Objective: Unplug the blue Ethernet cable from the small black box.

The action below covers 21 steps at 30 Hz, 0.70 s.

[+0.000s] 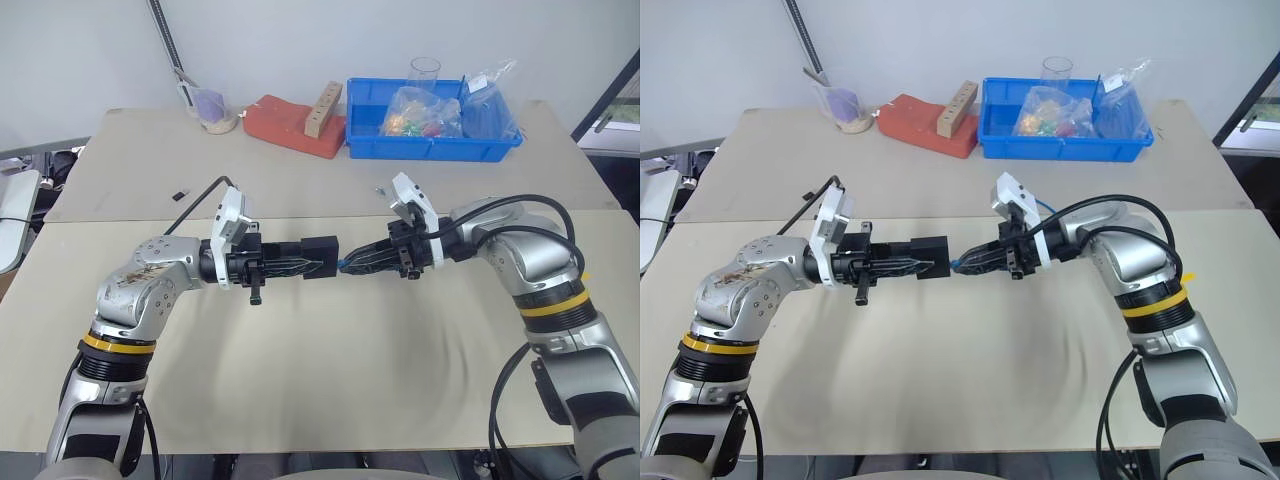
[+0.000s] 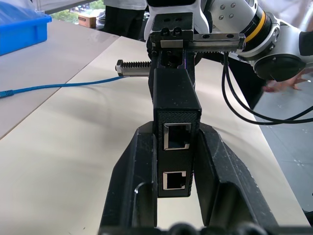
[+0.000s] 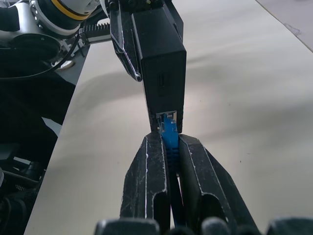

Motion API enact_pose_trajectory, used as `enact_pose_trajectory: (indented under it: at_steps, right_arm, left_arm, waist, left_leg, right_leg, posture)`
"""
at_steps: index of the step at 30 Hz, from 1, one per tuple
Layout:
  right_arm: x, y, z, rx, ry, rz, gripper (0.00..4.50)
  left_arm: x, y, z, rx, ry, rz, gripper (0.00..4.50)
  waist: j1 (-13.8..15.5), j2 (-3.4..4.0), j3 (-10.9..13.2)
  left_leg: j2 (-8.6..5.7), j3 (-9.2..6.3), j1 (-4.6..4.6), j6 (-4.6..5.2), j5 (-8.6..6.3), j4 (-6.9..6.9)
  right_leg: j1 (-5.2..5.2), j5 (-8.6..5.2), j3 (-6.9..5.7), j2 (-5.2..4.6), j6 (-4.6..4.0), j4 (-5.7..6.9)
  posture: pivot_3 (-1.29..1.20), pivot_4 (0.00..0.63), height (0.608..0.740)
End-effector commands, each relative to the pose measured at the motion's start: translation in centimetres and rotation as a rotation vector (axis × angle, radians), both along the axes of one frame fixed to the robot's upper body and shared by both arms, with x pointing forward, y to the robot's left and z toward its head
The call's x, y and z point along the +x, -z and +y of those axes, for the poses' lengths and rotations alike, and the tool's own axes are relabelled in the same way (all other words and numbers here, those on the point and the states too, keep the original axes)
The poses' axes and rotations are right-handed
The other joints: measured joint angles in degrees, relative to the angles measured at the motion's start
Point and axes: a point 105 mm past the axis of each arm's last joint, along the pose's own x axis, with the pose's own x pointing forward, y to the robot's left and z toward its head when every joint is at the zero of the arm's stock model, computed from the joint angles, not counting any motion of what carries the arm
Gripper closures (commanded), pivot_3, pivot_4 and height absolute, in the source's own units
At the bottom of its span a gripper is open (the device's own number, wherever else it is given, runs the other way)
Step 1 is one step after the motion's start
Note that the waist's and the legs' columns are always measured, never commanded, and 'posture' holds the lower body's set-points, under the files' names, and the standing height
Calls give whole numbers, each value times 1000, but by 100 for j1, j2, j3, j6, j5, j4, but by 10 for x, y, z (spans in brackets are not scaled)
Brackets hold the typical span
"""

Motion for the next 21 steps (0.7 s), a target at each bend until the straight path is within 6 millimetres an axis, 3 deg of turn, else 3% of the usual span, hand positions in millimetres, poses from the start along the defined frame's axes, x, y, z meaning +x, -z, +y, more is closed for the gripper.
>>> enact_pose_trajectory:
  at_steps: [1, 9, 16, 21]
  right_arm:
    - [0, -18, -1, 14, -9, -53, 4467]
    - [-12, -13, -46, -52, 40, 29, 4467]
    - [-5, -4, -48, -68, 81, -16, 4467]
    - [12, 26, -51, -177, 159, -216, 4467]
  left_arm:
    - [-4, -7, -3, 10, 24, -34, 3982]
    - [-7, -11, 24, 38, -34, -17, 3982]
    - [-4, -9, 25, 46, -49, -20, 3982]
    - [7, -5, 31, 51, -139, -58, 3982]
  waist:
    - [0, 0, 0]
    - [23, 0, 0]
    - [-18, 0, 0]
    - [20, 0, 0]
  left_leg:
    - [0, 0, 0, 0, 0, 0]
    - [-1, 0, -1, 0, 0, -1]
    - [3, 2, 2, 1, 0, -2]
    - [1, 2, -1, 0, 0, -2]
  right_leg:
    - [0, 0, 0, 0, 0, 0]
    - [0, 0, 0, -2, 0, -7]
    - [0, 0, 1, 3, 0, -3]
    - [0, 0, 1, 0, 0, -6]
  posture:
    - [0, 150, 740]
    - [0, 150, 740]
    - [0, 150, 740]
    - [0, 150, 740]
